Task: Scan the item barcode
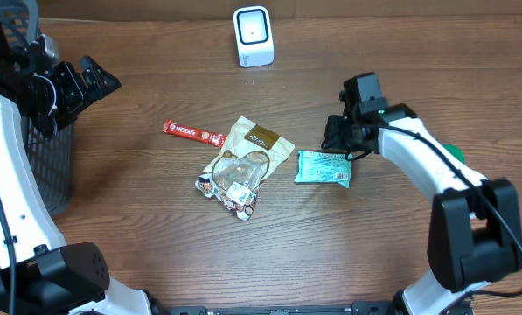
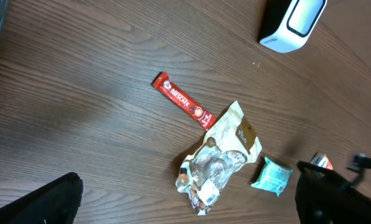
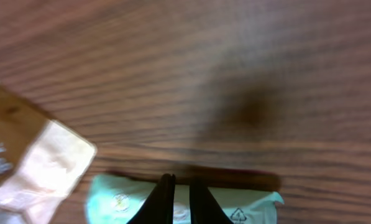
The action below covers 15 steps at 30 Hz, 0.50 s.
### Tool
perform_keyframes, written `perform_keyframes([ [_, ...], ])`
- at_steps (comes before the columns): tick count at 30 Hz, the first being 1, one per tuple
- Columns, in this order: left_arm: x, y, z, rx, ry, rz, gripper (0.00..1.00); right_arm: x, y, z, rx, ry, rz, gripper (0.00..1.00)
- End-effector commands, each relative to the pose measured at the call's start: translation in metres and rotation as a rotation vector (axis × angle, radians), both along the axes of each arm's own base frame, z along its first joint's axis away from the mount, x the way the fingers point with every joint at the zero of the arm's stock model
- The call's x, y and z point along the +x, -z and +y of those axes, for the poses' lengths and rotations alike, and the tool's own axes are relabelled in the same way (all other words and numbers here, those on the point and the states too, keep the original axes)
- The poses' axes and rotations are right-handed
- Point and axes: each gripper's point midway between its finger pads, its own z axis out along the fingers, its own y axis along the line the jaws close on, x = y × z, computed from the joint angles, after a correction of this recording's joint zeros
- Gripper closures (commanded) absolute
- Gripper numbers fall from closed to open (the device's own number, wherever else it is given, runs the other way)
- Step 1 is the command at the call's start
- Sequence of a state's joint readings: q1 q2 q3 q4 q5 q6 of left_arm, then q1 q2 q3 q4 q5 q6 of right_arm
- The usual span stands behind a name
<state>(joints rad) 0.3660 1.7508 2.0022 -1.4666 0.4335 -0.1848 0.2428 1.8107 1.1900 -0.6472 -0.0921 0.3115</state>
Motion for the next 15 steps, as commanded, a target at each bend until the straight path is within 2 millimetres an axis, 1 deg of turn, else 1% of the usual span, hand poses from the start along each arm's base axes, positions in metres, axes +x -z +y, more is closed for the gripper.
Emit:
perform_keyframes([
  [1,0.001,0.001,-0.002,-0.004,0.001,0.004,0.0,-0.008,0.024,-0.013,-0.063,0.022,0.042,0.88],
  [5,0.001,0.001,-0.002,-0.004,0.001,0.004,0.0,-0.017,0.033,-0.016,-0.072,0.022,0.067,0.86],
  [7,0.001,0.001,-0.002,-0.004,0.001,0.004,0.0,-0.026,0.037,-0.018,-0.08,0.022,0.099,0.86],
  [10,0.001,0.001,-0.002,-0.004,0.001,0.004,0.0,-0.051,0.042,-0.024,-0.103,0.029,0.202,0.86],
  [12,0.001,0.001,-0.002,-0.004,0.001,0.004,0.0,-0.072,0.044,-0.029,-0.12,0.059,0.293,0.86],
  [15,0.001,0.001,-0.002,-0.004,0.001,0.004,0.0,-0.109,0.043,-0.032,-0.124,0.067,0.451,0.82],
])
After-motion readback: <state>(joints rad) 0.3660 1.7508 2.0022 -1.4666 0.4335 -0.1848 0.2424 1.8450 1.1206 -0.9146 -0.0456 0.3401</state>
